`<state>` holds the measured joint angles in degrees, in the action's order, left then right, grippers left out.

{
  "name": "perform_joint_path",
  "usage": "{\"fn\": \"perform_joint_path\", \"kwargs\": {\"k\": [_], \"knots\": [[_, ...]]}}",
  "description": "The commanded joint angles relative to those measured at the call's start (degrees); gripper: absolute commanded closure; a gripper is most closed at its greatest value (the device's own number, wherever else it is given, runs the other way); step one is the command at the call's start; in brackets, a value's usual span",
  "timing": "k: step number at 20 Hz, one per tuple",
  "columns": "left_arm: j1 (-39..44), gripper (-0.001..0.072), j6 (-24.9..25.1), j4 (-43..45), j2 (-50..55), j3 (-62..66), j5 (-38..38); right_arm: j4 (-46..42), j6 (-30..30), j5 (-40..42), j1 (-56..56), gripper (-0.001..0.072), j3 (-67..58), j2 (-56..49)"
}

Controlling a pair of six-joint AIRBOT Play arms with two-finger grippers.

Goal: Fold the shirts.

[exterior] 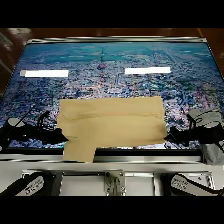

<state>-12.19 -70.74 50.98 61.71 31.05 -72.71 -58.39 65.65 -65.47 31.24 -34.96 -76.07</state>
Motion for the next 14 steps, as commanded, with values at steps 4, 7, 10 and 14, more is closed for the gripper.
{"fn": "perform_joint_path", "kwargs": {"k": [4,7,10,14], "knots": [[-0.04,0.0663,0.13,-0.07,1.92,14.58,4.17,8.59,1.79,2.05,-5.60,0.0647,-12.11,0.76],[-0.04,0.0663,0.00,-0.07,8.63,21.07,4.31,8.41,4.26,8.28,-11.47,0.0647,-17.03,-1.01],[-0.04,0.0662,-0.02,-0.07,15.91,27.85,4.37,8.44,6.45,11.61,-15.15,0.0647,-23.28,-5.86],[0.00,0.0662,-1.92,-0.07,25.81,38.58,4.37,8.61,9.57,13.55,-16.76,0.0647,-30.05,-13.05]]}}
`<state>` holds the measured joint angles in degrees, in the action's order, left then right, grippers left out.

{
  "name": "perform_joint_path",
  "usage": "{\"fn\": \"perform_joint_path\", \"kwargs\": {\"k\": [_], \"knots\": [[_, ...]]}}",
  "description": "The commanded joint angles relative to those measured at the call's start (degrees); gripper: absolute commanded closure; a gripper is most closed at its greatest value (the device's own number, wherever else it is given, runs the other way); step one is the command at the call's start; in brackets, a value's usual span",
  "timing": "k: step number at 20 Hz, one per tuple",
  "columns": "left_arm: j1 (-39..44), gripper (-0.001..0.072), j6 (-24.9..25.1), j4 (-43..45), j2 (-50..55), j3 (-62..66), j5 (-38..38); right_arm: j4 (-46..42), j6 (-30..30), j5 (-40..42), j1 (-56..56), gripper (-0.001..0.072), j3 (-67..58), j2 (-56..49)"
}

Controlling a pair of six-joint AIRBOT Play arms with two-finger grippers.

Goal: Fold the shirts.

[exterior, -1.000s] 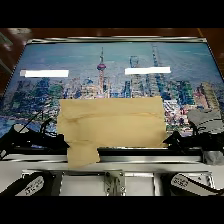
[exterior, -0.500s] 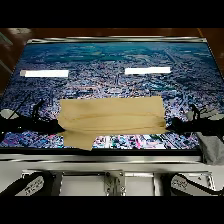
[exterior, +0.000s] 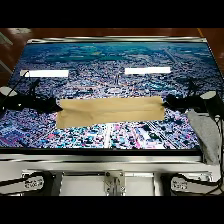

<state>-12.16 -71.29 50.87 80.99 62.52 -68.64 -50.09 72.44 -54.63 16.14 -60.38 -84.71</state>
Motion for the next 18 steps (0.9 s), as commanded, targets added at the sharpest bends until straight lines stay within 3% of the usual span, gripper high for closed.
{"fn": "perform_joint_path", "kwargs": {"k": [1,6,7,8,10,11,14,16,18], "knots": [[0.04,0.0662,-2.34,0.02,8.87,9.57,0.26,0.31,3.43,3.13,-1.75,0.0647,-5.38,-5.79],[0.76,0.0659,-4.22,-3.48,18.12,16.06,0.04,0.48,3.85,5.84,-3.50,0.0638,-5.73,-10.62],[0.98,0.0626,-5.55,-3.85,19.28,16.17,-0.02,0.61,3.87,6.49,-3.93,0.0633,-5.73,-11.10],[1.16,0.0559,-6.58,-3.82,20.11,16.17,-0.72,0.81,3.87,7.37,-4.48,0.0538,-5.73,-11.19],[1.05,0.0303,-6.51,-3.78,20.76,16.20,-2.64,2.10,3.72,8.24,-4.55,0.0273,-5.88,-10.73],[0.44,0.0238,-6.34,-3.76,20.55,16.24,-3.52,1.99,2.84,7.10,-3.93,0.0244,-6.34,-10.08],[-2.27,0.0239,-6.36,-3.78,18.86,16.24,-5.68,-0.68,0.20,4.39,-0.09,0.0240,-7.02,-6.51],[-3.32,0.0239,-6.34,-3.80,17.25,16.24,-7.37,-1.40,1.81,3.85,3.45,0.0083,-6.99,-5.73],[-3.26,0.0240,-6.32,-3.80,15.74,16.24,-8.17,-1.27,3.91,2.82,5.68,0.0082,-6.99,-7.15]]}}
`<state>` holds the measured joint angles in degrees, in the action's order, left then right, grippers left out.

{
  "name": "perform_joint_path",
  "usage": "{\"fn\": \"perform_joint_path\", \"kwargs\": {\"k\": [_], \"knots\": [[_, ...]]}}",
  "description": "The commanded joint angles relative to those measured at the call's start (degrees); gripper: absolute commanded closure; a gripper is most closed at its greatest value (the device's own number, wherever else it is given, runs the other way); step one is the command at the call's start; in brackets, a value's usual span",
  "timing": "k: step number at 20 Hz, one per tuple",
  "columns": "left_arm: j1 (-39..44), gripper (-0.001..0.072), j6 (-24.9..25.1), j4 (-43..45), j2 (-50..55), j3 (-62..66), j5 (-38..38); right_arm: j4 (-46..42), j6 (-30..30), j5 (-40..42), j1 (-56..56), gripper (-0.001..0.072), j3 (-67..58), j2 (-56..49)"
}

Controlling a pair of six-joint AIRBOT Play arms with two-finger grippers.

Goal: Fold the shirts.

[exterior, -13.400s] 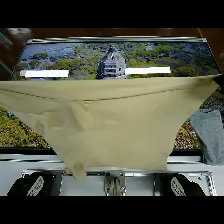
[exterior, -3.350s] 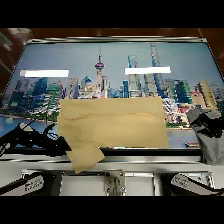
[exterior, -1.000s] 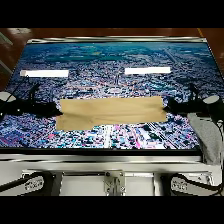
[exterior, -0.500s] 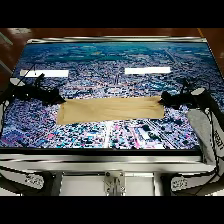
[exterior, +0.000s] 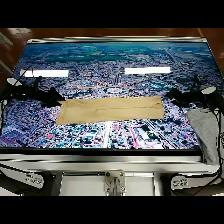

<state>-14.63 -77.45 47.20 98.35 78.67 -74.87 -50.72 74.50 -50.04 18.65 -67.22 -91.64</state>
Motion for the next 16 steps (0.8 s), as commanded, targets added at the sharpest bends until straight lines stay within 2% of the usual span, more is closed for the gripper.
{"fn": "perform_joint_path", "kwargs": {"k": [1,7,11,14,16], "knots": [[-0.48,0.0240,-0.15,-0.15,-2.29,0.09,-1.92,-0.07,1.92,-2.47,3.32,0.0082,-0.15,-1.38],[2.16,0.0240,0.46,-0.17,-4.07,0.09,-1.95,11.43,-2.71,-3.37,1.81,0.0082,-0.15,-8.76],[3.85,0.0240,0.50,-0.15,-4.07,0.09,-1.88,12.24,-3.52,-4.26,-0.35,0.0082,-0.15,-11.43],[4.48,0.0240,2.29,-0.52,-4.07,0.09,-1.92,12.24,-3.39,-5.73,-1.73,0.0119,-0.28,-12.11],[4.55,0.0241,2.40,-0.79,-4.07,0.09,-1.88,11.78,-3.78,-7.54,-1.64,0.0385,-0.28,-11.93]]}}
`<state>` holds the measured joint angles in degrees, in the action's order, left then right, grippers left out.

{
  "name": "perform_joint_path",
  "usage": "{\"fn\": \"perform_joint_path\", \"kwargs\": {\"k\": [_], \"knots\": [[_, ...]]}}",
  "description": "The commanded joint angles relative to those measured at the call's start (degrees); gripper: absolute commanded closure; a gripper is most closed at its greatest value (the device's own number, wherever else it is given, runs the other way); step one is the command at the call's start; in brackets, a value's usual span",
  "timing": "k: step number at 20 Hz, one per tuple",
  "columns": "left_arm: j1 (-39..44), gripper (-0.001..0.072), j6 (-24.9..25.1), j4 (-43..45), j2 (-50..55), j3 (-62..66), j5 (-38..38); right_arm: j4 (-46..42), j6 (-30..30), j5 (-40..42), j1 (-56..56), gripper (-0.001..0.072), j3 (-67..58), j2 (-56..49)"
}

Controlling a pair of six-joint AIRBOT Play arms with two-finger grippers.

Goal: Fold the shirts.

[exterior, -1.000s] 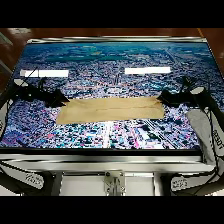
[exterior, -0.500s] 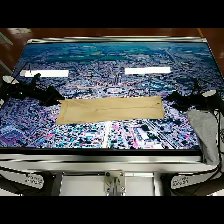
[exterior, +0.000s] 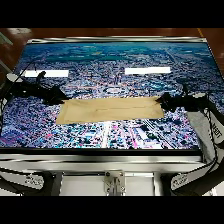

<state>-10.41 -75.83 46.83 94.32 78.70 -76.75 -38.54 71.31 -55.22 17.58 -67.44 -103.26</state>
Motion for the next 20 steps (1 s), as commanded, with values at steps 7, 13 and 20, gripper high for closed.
{"fn": "perform_joint_path", "kwargs": {"k": [7,13,20], "knots": [[3.19,0.0398,0.79,-2.51,-0.02,0.04,4.55,-0.96,-5.22,-4.24,2.51,0.0647,-0.07,8.28],[16.37,0.0590,0.79,-5.51,2.40,0.02,14.82,-0.50,-3.56,-8.83,2.91,0.0647,-0.07,20.50],[34.53,0.0609,0.83,-14.75,8.63,0.07,30.82,-0.48,3.41,-11.43,2.91,0.0647,-0.07,33.09]]}}
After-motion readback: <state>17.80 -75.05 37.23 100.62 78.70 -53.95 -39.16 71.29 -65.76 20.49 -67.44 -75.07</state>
